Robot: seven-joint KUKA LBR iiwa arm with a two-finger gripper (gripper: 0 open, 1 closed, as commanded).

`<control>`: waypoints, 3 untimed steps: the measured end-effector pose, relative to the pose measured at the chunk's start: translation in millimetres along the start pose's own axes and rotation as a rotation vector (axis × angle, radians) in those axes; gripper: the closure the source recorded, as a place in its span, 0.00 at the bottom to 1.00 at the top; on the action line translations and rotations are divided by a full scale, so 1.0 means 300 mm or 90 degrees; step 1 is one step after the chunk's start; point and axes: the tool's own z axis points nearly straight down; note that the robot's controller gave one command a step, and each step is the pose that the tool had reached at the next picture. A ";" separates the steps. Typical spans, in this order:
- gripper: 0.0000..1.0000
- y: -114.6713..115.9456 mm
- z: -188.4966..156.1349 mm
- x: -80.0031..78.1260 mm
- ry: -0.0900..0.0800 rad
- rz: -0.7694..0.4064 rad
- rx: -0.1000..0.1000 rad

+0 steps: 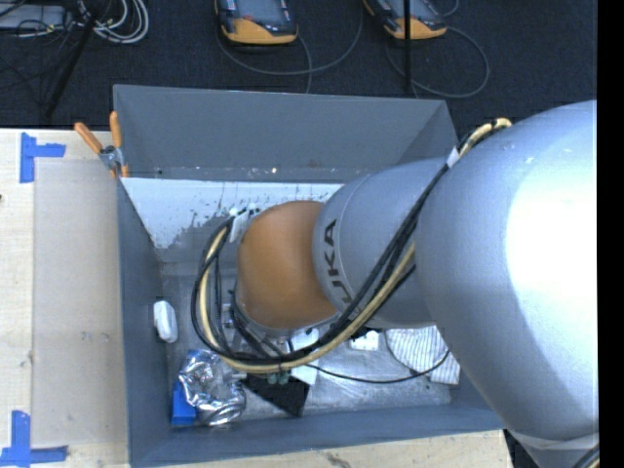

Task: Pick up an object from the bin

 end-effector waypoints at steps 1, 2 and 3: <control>1.00 -0.006 -0.105 0.028 0.020 0.008 0.004; 1.00 -0.002 -0.248 0.012 0.016 0.010 0.001; 1.00 -0.026 -0.301 0.002 0.017 0.015 0.002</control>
Offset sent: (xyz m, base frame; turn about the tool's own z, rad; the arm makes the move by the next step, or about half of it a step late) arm 0.0034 -0.0024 0.0382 0.0210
